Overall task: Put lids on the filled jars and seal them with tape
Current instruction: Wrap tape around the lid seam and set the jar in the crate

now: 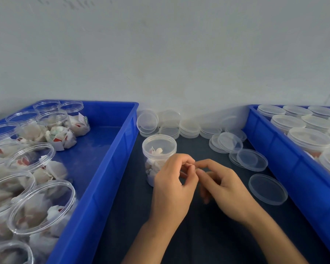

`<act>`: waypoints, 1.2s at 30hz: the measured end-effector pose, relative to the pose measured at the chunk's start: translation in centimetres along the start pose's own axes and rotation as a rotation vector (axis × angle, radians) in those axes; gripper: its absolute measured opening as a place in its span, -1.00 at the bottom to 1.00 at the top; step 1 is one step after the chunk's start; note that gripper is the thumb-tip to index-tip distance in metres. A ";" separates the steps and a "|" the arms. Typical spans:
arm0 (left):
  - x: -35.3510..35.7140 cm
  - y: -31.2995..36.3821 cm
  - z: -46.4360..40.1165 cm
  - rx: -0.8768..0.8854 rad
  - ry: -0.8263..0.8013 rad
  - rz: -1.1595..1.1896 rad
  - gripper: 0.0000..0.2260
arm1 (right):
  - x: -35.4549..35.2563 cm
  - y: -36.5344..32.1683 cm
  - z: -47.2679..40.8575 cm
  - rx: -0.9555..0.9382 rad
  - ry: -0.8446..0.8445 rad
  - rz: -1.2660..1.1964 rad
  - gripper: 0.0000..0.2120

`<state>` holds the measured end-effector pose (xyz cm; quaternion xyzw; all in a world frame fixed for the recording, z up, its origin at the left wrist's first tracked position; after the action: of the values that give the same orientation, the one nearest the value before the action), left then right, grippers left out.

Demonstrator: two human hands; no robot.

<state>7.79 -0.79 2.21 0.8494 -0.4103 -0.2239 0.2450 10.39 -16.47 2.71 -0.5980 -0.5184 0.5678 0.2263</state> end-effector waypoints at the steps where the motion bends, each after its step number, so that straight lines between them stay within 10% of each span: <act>1: 0.0 0.0 0.0 -0.004 0.005 0.007 -0.81 | 0.1 -0.2 0.0 0.017 -0.018 -0.065 -0.83; 12: -0.5 0.2 -0.2 -0.020 0.035 0.048 -0.82 | 0.0 -0.6 -0.2 0.089 0.124 -0.115 -0.85; 21: -3.4 -2.4 -0.7 -0.051 0.484 -0.217 -0.63 | 0.5 -0.9 0.0 0.070 0.176 -0.105 -0.89; 30: -2.1 -5.4 -0.5 -0.349 0.090 0.055 -0.30 | 0.7 -1.4 0.4 0.010 0.212 0.079 -0.88; 36: -1.9 -3.5 -1.0 -0.196 -0.072 -0.101 -0.13 | 0.1 -1.8 0.6 -0.075 0.279 0.296 -0.90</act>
<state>9.33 2.86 1.19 0.8323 -0.3518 -0.3053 0.3005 9.16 -15.94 4.01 -0.7486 -0.4094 0.4866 0.1876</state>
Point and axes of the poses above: each hand's wrist, its own z-axis away from the middle knuckle, its own x-axis out of the palm, y = z × x, the point moved 3 cm from there along -z, towards the middle knuckle, and after that the axes turned 4 degrees about y, right-handed, at the moved point
